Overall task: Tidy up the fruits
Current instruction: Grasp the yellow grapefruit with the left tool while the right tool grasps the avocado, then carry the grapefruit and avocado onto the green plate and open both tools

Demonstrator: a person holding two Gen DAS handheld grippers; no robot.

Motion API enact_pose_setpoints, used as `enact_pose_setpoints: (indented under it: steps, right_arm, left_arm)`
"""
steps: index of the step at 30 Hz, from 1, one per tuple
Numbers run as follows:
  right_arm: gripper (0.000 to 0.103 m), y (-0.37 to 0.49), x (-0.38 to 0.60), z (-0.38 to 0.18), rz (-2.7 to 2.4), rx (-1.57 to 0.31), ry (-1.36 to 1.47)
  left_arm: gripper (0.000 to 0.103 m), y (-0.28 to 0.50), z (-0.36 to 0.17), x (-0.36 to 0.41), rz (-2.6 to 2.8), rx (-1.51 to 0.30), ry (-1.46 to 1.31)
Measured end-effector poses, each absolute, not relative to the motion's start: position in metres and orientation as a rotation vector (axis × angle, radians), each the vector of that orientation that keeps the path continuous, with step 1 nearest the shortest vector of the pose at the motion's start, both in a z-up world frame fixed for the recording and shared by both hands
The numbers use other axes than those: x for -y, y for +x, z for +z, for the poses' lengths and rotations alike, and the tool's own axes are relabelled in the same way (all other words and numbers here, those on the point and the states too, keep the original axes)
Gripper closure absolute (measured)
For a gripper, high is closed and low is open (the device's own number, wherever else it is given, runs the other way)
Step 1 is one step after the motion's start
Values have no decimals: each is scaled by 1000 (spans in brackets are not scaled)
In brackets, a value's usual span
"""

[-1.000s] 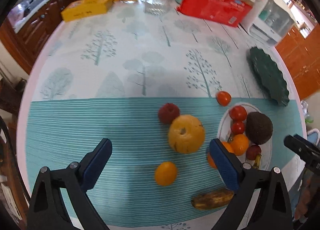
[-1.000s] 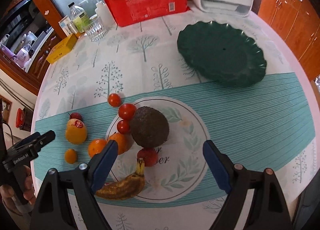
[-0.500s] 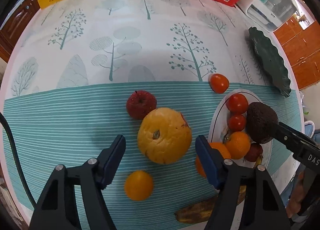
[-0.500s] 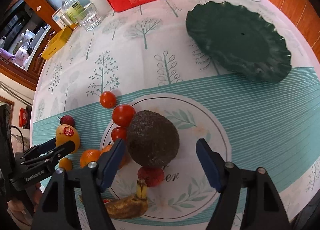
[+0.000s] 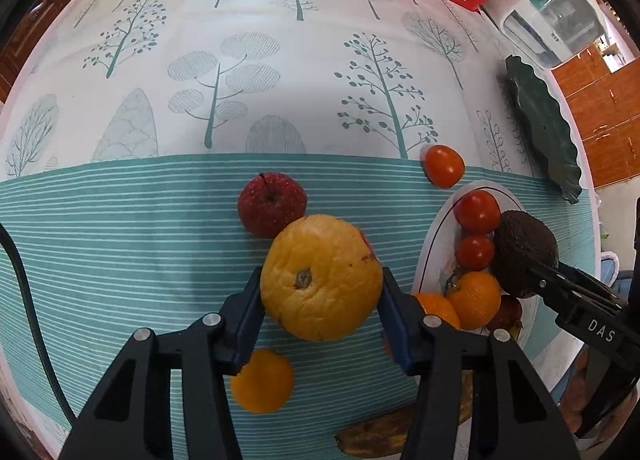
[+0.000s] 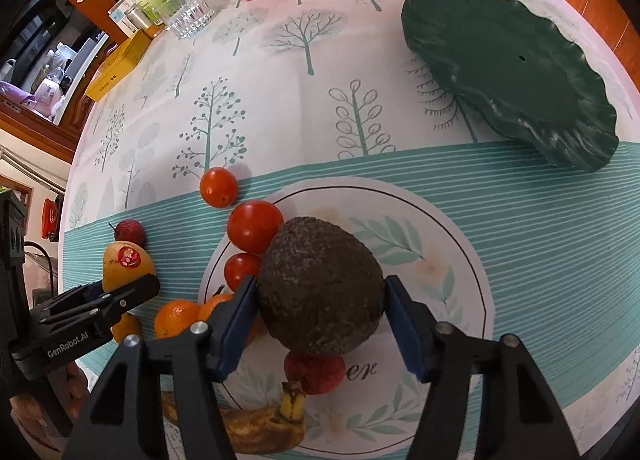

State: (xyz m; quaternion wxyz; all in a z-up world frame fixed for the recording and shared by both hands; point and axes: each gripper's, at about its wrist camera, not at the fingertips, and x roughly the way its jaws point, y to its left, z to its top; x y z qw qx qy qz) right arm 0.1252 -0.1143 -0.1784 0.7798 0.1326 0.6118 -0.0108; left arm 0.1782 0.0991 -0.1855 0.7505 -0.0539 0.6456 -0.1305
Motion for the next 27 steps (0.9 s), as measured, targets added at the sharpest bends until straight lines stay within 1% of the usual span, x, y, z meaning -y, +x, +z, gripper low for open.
enact_pose_setpoints:
  steps: [5, 12, 15, 20, 27]
  right_arm:
    - [40, 126, 117, -182, -20, -1322, 305]
    - [41, 121, 112, -180, -29, -1306, 245]
    - [41, 116, 118, -177, -39, -1293, 274]
    - [42, 107, 127, -165, -62, -1261, 294]
    - [42, 86, 136, -134, -76, -1197, 289]
  left_arm:
    - [53, 179, -185, -97, -272, -1409, -112]
    - [54, 171, -183, -100, -265, -1393, -108]
    - [54, 166, -178, -101, -262, -1384, -103]
    - [54, 158, -157, -101, -279, -1340, -77]
    - [54, 143, -110, -78, -358, -1257, -43]
